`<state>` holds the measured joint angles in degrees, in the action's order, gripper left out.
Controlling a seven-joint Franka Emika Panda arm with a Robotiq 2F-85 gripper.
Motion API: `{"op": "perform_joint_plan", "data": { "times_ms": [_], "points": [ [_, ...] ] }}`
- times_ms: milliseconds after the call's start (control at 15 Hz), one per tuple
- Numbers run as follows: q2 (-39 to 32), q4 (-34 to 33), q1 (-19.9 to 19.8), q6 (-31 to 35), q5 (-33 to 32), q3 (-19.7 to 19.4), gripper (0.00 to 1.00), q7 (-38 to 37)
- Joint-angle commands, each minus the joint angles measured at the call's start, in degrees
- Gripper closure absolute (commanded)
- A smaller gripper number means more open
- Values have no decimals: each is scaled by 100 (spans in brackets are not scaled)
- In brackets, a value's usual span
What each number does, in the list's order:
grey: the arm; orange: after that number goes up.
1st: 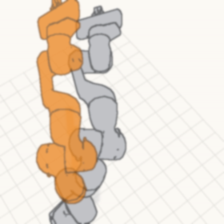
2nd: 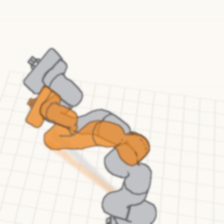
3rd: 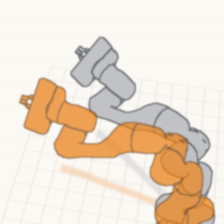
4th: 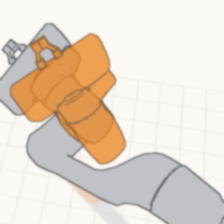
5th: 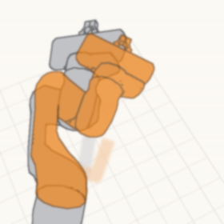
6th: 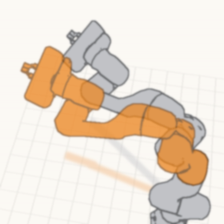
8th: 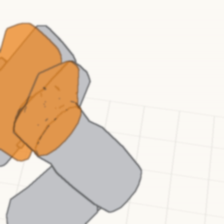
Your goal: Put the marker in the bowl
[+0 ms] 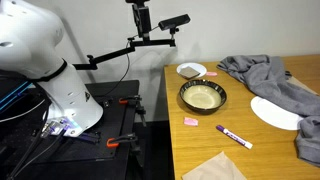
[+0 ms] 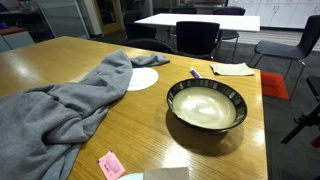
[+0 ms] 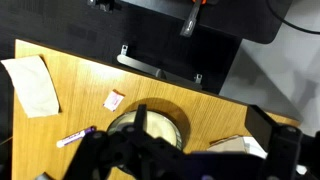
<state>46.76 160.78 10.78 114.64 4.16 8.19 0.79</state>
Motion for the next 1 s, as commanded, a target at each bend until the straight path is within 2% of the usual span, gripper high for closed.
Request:
{"op": "perform_joint_plan", "data": {
  "times_ms": [0, 467, 733, 933],
  "points": [
    [-10, 1, 22, -13, -18, -21, 0, -16],
    [-37, 10, 22, -12, -18, -21, 0, -16],
    [-251, -123, -242, 631, 109, -36, 0, -526],
    [-568, -252, -546, 1337, 90, 52, 0, -1204]
  ]
}}
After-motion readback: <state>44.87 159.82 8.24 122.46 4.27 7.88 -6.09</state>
